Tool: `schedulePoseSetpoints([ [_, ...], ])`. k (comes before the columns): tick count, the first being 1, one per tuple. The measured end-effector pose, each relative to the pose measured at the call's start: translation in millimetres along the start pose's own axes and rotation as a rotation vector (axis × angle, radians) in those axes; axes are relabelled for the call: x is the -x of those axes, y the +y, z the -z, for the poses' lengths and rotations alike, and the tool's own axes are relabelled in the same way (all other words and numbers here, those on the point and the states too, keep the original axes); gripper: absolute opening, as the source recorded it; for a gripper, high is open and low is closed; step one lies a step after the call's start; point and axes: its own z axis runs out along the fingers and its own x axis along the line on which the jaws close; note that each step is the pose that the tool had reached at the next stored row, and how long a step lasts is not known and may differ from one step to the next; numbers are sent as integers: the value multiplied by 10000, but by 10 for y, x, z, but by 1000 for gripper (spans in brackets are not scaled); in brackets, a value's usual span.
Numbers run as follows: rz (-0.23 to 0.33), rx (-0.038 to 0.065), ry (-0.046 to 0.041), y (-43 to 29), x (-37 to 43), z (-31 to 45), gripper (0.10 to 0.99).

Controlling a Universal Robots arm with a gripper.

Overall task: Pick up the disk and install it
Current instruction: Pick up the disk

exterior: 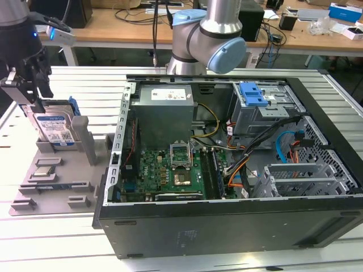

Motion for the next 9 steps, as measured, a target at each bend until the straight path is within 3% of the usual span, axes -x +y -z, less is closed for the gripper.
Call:
schedulePoseSetpoints([
  [9, 33, 1, 1, -7, -2, -181, 557],
])
